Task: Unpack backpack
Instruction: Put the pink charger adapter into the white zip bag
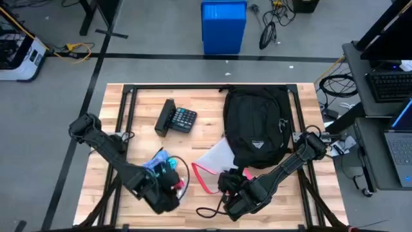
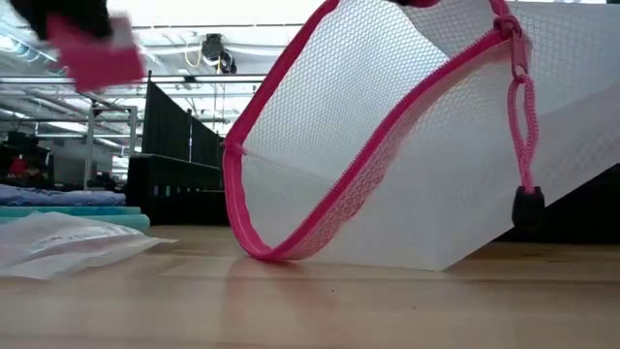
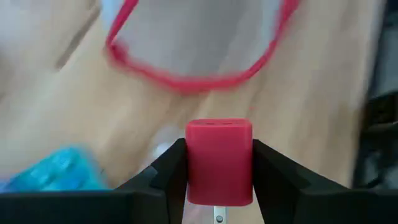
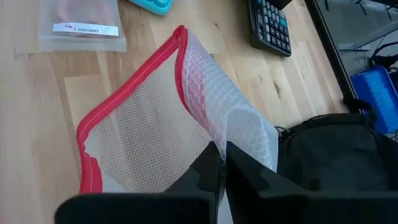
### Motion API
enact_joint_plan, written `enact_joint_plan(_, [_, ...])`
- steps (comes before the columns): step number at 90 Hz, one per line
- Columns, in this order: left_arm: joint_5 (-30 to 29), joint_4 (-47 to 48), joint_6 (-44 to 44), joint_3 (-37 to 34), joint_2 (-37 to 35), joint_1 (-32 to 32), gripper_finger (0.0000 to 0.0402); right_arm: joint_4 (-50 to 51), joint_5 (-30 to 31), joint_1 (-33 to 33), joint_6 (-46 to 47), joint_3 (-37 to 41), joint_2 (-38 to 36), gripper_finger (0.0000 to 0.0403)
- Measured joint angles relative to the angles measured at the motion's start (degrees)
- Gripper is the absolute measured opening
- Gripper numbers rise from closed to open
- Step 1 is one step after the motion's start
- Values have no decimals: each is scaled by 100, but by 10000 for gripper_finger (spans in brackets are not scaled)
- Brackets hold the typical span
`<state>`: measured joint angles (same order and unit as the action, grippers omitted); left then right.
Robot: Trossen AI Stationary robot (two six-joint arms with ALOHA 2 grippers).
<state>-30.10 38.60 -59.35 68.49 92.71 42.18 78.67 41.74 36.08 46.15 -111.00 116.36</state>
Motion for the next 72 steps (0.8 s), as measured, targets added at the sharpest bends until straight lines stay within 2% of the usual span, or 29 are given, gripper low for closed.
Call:
enact_joint_plan(16, [-781,-853,-7,-204,68,-103,134,-140,1,-29,-28,0,0,0])
enact_joint_plan(29, [-801,-1247,55,-219,425,-259,138,-150,0,-24,-31,0,0,0])
enact_joint_plan(51, [-792,-2828,845,-219,1176,-754,140,-224,0,-27,-76,0,0,0])
enact_joint_plan(72, [-798,-3524,1369,-219,1331,-1313,137,-259,-2,-26,-86,-2,0,0])
